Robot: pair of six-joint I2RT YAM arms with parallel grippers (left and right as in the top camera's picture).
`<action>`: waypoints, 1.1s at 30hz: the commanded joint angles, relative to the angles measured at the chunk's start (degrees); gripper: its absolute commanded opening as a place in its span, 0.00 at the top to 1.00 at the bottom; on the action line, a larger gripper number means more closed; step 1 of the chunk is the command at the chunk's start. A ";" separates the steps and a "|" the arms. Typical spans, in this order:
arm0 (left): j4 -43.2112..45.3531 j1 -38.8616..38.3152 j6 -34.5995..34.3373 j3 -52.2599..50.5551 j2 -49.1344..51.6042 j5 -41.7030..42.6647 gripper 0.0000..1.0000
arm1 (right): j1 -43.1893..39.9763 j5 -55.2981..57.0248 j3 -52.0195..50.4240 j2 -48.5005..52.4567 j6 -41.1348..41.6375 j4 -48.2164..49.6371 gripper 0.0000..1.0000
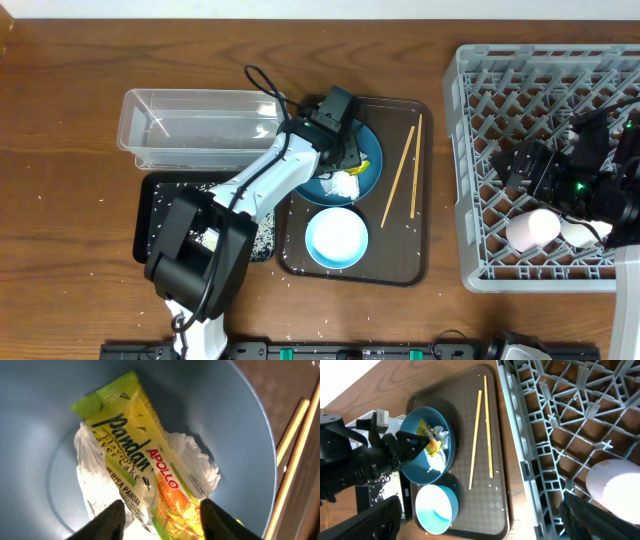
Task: Sort waste into correct bins and load items into the dishwasher rack
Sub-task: 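Grasp the green snack wrapper on the blue plate with left gripper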
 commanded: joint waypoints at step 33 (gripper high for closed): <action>-5.53 3.28 7.15 1.29 -15.58 -2.01 0.94 | 0.24 0.37 0.33 -0.07 -1.27 -1.27 0.01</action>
